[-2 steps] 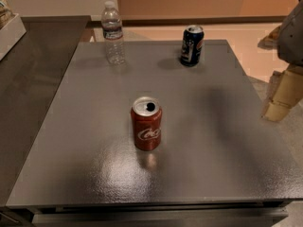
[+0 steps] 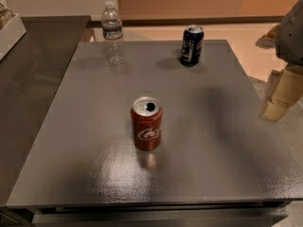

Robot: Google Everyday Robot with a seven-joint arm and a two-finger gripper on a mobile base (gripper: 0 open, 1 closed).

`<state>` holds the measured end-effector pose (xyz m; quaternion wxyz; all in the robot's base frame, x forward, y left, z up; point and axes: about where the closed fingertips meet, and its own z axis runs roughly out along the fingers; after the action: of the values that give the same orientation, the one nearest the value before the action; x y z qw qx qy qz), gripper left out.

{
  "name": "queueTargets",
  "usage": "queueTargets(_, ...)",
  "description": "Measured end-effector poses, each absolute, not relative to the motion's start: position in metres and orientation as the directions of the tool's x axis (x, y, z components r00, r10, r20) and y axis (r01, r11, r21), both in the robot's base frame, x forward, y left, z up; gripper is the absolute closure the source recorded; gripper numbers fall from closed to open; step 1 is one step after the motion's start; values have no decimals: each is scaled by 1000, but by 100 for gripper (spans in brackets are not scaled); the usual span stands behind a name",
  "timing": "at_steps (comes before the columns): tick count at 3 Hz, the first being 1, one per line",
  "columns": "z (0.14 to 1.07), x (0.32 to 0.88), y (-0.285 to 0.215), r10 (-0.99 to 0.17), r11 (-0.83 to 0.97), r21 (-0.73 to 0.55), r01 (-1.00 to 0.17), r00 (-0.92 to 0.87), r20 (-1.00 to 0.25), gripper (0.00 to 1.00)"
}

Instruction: Move coke can near pepsi can

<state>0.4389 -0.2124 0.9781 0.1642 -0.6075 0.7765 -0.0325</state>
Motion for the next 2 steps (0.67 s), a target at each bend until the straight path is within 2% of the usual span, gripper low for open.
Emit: queueTargets(2, 957, 431, -156, -922, 245, -231, -942, -153, -355, 0)
